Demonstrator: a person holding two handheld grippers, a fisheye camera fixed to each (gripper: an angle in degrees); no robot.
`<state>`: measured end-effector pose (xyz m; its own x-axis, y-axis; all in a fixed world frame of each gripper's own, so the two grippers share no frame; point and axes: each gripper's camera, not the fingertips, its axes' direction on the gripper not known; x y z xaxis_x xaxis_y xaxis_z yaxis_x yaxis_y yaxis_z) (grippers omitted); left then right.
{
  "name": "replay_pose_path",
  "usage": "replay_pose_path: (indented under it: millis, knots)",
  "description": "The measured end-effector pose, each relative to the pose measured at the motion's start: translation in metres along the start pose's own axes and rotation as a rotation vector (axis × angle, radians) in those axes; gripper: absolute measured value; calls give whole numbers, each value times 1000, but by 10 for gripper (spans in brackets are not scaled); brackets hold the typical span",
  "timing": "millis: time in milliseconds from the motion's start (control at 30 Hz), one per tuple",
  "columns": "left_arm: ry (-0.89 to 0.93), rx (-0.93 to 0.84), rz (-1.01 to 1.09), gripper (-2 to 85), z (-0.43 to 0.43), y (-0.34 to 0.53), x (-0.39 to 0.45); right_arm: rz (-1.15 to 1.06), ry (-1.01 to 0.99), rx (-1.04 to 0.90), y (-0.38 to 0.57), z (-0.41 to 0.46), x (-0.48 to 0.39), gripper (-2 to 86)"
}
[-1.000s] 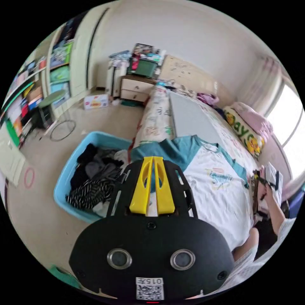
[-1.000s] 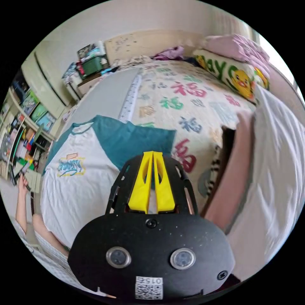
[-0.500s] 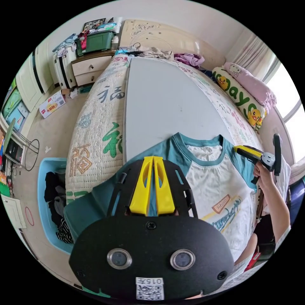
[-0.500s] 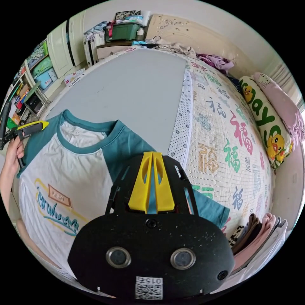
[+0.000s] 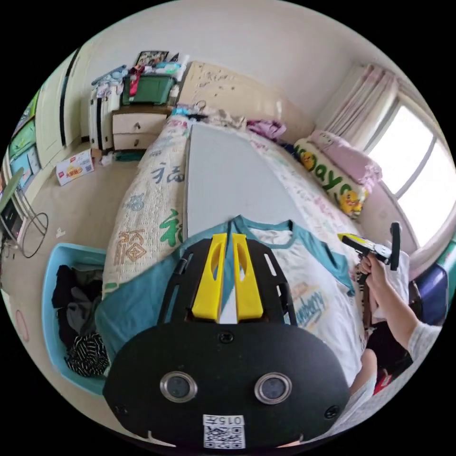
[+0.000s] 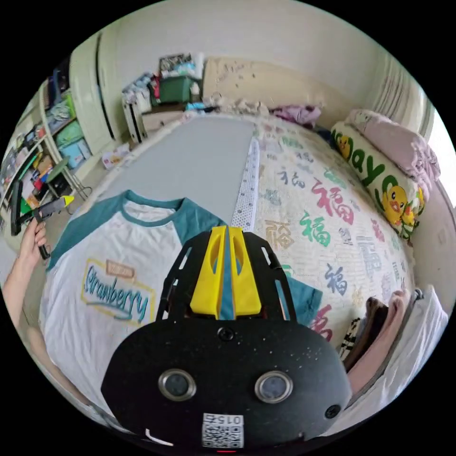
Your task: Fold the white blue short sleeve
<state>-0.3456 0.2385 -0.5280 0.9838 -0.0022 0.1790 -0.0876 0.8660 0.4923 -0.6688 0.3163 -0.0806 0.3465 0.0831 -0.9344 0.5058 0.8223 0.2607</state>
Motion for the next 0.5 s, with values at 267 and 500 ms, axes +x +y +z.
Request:
replay_pose_path:
  millis: [267, 500]
  knots:
    - [-495, 368, 43, -1, -242, 189, 61, 241, 482, 291, 285, -266, 11, -6]
    - [-30, -170, -424, 8, -241, 255, -2, 450, 97, -132, 382, -228, 74, 57]
